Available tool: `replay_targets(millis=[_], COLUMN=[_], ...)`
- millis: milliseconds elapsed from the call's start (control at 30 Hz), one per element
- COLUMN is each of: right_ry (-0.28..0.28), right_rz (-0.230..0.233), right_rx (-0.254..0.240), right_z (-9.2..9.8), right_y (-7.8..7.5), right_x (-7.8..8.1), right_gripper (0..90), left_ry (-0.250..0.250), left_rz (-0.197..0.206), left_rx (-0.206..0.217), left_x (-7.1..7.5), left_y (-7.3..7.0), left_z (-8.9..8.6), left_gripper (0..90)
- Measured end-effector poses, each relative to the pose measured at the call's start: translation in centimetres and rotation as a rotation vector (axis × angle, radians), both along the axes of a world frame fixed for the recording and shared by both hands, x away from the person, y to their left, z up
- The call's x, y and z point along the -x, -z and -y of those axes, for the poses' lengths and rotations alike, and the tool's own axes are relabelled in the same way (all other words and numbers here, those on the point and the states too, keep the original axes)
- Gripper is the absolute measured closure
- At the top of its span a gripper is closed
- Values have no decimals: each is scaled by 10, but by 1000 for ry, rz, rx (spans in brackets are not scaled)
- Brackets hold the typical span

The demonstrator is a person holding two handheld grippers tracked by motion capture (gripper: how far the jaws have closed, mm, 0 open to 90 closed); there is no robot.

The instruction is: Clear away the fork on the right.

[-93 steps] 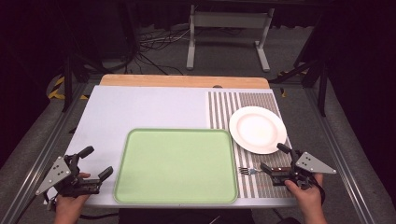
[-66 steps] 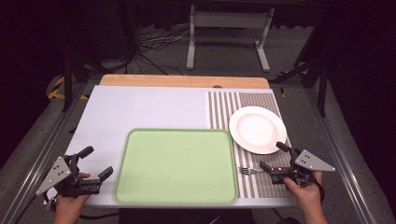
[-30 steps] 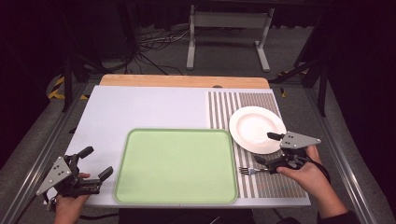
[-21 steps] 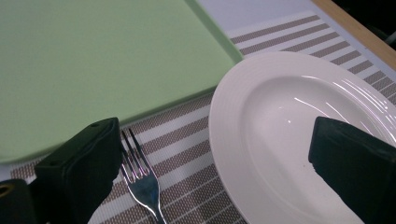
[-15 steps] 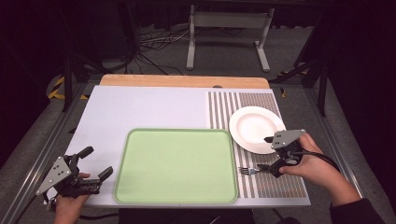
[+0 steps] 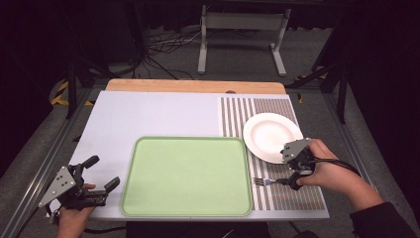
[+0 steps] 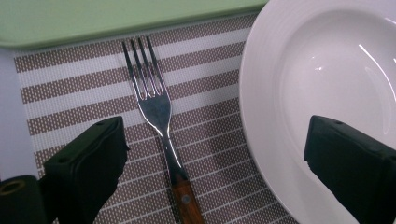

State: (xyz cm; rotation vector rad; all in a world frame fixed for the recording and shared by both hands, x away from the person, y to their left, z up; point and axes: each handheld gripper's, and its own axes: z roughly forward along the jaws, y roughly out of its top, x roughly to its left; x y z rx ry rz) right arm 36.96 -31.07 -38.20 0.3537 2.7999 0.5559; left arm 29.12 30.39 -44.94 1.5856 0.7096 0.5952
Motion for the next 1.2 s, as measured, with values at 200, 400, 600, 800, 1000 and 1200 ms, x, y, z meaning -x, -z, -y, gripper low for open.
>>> replay_targets(millis=[200, 400, 600, 800, 1000, 1200], right_ry=[-11, -25, -44, -73, -84, -91], right_rz=[-23, -57, -118, -149, -167, -188], right_rx=[54, 105, 172, 210, 209, 232], right_z=[-2, -2, -3, -2, -1, 2], right_y=[4, 6, 10, 16, 20, 24], right_x=[-2, -5, -4, -6, -5, -6], right_gripper=[73, 94, 149, 187, 234, 365], left_ry=[0, 1, 1, 0, 2, 0], left_rz=[1, -1, 1, 0, 2, -1], left_rx=[1, -1, 0, 0, -3, -2], left_x=[0, 0, 0, 0, 0, 0], left_y=[0, 0, 0, 0, 0, 0], left_z=[0, 0, 0, 0, 0, 0], left_gripper=[0, 0, 0, 0, 0, 0])
